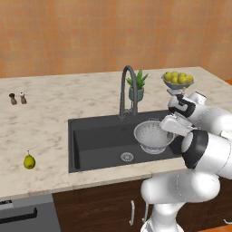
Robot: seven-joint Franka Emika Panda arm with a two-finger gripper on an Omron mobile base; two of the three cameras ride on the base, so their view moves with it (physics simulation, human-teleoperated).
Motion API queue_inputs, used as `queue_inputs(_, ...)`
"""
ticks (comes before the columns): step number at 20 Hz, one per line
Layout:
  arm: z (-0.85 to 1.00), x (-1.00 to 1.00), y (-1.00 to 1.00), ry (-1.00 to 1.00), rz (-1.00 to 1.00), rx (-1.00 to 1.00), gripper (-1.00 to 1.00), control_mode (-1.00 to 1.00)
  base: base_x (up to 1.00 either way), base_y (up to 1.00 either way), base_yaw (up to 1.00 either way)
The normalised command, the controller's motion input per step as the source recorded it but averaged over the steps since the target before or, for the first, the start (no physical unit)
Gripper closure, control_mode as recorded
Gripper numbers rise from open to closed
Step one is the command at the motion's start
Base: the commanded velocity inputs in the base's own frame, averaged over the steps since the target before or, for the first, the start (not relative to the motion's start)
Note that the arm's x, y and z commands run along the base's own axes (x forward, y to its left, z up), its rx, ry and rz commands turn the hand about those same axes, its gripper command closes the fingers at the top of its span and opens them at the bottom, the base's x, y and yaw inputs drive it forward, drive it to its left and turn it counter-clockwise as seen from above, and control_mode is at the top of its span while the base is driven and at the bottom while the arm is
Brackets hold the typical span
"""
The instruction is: Put the colander in the sink, put the banana, pear in the colander, and turn on the sink faucet and pour water over the colander.
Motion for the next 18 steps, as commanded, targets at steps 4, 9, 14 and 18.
queue_inputs(4,-0.44,0.37,0.21,-0.15,0.28,0.06,1.00,-1.00,0.00,0.00,0.00)
queue_inputs(9,-0.53,0.24,0.15,-0.02,0.23,0.07,1.00,-1.00,0.00,0.00,0.00)
queue_inputs(14,-0.20,0.36,0.01,0.00,0.13,0.12,1.00,-1.00,0.00,0.00,0.00)
queue_inputs(18,-0.09,0.45,0.11,0.00,0.12,0.10,1.00,-1.00,0.00,0.00,0.00)
